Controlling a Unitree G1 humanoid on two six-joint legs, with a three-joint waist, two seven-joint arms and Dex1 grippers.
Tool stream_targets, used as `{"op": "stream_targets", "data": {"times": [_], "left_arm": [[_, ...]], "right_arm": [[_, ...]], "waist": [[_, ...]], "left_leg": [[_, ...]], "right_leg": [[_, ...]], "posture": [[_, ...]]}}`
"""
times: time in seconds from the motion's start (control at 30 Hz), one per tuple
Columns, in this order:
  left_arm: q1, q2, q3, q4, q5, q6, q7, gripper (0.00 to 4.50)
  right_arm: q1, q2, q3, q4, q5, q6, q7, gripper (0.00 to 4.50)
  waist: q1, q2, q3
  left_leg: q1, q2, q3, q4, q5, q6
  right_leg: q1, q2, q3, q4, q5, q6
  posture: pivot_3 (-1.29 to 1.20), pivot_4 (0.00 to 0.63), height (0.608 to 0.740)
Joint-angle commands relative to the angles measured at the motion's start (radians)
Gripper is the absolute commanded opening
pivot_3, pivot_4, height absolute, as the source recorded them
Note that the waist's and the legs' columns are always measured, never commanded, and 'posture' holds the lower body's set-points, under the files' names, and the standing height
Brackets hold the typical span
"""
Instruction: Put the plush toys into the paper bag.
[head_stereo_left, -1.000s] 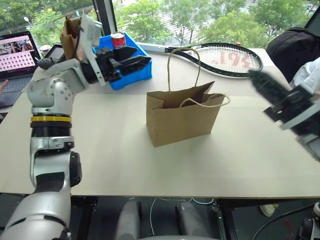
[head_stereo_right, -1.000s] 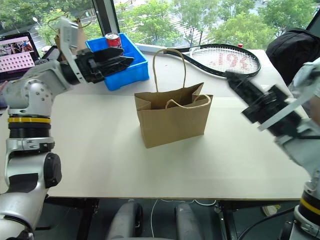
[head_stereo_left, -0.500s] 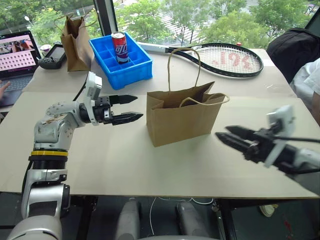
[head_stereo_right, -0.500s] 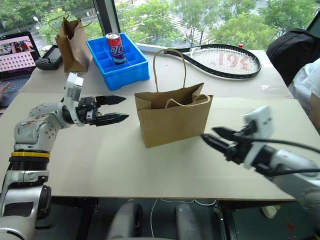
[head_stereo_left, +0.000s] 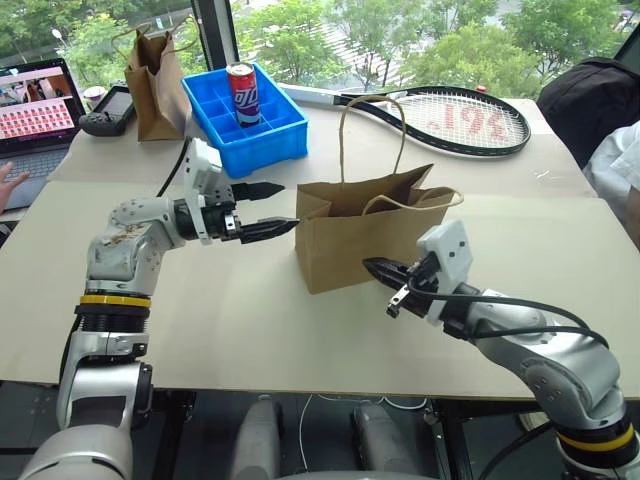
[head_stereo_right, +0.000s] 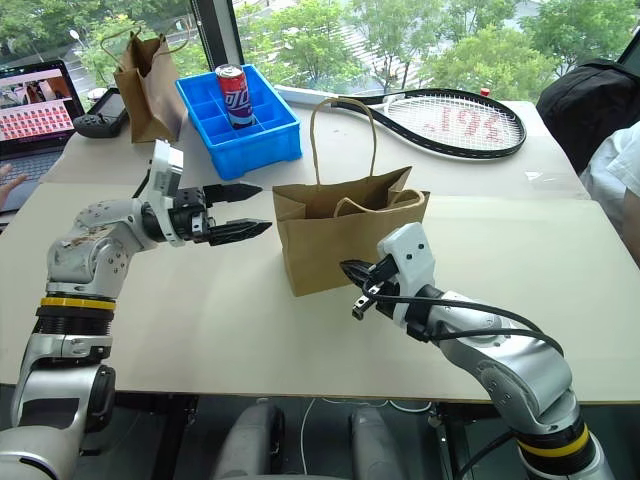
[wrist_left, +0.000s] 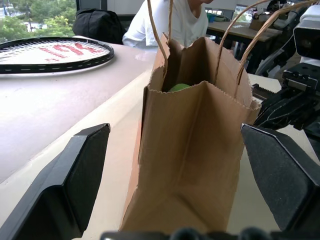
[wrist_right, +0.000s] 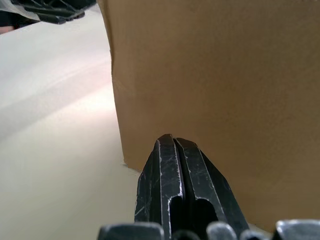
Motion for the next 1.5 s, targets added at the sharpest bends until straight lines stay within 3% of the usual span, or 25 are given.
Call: {"op": "stream_targets", "data": {"times": [0.03,0.27,0.73,0.83,1.17,1.33,1.5], "left_arm": [[-0.025,-0.008,-0.006,-0.005,-0.005,-0.018,-0.029,4.50],[-0.036,-0.001,-0.063,0.012,0.007,0.044,-0.079,4.50],[-0.068,-0.139,-0.092,0.024,0.022,0.040,0.006,4.50],[-0.077,-0.168,-0.079,0.039,0.022,0.040,0.056,3.76],[-0.062,-0.180,-0.092,0.066,0.058,-0.009,0.073,0.12],[-0.098,-0.155,-0.080,0.094,0.048,-0.028,0.019,0.04],[-0.096,-0.086,-0.076,0.027,-0.018,0.029,-0.130,0.04]], "right_arm": [[-0.039,0.034,0.008,-0.004,-0.052,-0.033,0.013,0.01],[-0.063,0.078,0.013,0.010,-0.133,-0.037,0.027,0.01],[-0.116,0.182,0.071,0.116,-0.295,-0.089,0.067,0.01],[-0.110,0.198,0.073,0.113,-0.309,-0.081,0.074,0.00],[-0.045,0.175,0.004,0.020,-0.263,-0.009,0.109,0.00],[0.172,0.055,-0.219,-0.070,-0.119,0.024,0.234,0.00],[0.332,-0.059,-0.419,-0.045,-0.101,0.004,0.314,0.00]], "waist": [[-0.001,0.000,0.000],[-0.002,0.000,0.000],[-0.005,0.000,0.000],[-0.005,0.000,0.000],[-0.005,0.000,0.000],[0.008,0.000,0.000],[0.002,0.000,0.000]], "left_leg": [[0.000,0.000,0.000,0.000,0.000,0.000],[0.000,0.000,0.000,0.000,0.000,0.000],[0.000,0.000,0.000,0.000,0.000,0.000],[0.000,0.000,0.000,0.000,0.000,0.000],[0.000,0.000,0.000,0.000,0.000,0.000],[-0.002,-0.001,-0.001,0.000,0.000,0.000],[0.000,-0.001,-0.001,0.000,0.000,0.000]], "right_leg": [[0.000,0.000,0.000,0.000,0.000,0.000],[0.000,0.000,0.000,0.000,0.000,0.000],[0.000,0.000,0.000,0.001,0.000,0.000],[0.000,0.000,0.000,0.001,0.000,0.000],[0.000,0.000,0.000,0.001,0.000,0.000],[0.001,0.000,-0.001,0.000,0.000,0.000],[0.001,0.000,0.000,0.001,0.000,0.000]], "posture": [[0.00,0.150,0.663],[0.00,0.150,0.663],[0.00,0.150,0.663],[0.00,0.150,0.663],[0.00,0.150,0.663],[0.00,0.150,0.663],[0.00,0.150,0.663]]}}
